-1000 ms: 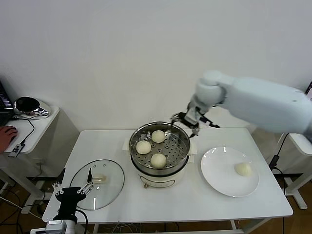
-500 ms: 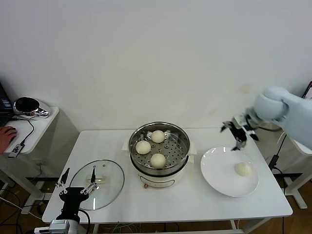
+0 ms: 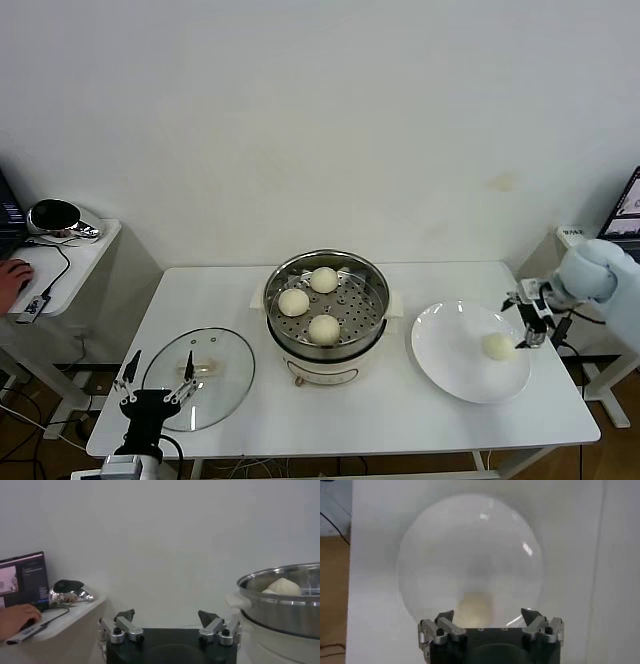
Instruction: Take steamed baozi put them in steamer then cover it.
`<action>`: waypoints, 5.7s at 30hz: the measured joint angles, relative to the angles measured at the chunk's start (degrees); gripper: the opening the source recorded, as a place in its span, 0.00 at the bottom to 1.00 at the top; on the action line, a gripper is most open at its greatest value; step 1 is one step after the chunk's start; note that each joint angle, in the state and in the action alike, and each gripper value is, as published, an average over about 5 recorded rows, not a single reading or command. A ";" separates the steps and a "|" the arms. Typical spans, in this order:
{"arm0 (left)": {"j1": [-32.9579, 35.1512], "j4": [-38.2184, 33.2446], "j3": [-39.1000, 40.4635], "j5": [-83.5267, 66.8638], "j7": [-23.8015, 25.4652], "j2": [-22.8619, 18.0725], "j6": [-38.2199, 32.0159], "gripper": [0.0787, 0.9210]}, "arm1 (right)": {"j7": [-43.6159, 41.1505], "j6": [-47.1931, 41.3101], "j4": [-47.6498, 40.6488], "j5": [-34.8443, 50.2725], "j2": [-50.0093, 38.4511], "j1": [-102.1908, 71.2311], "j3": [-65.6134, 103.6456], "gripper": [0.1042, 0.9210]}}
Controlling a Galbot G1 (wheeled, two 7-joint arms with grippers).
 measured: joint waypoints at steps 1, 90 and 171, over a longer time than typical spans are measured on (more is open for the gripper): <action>0.09 0.00 -0.08 0.01 0.00 -0.06 0.00 0.88 | 0.13 0.12 -0.89 -0.58 0.58 -0.79 0.87 0.88; -1.28 1.15 -0.25 -0.09 -0.07 -0.10 -0.14 0.88 | 14.36 -27.41 2.51 38.07 31.42 34.54 -39.09 0.62; -12.55 27.29 -0.85 73.89 1.33 9.75 -8.00 0.88 | 60.61 15.99 41.17 27.16 46.70 -80.70 91.30 0.88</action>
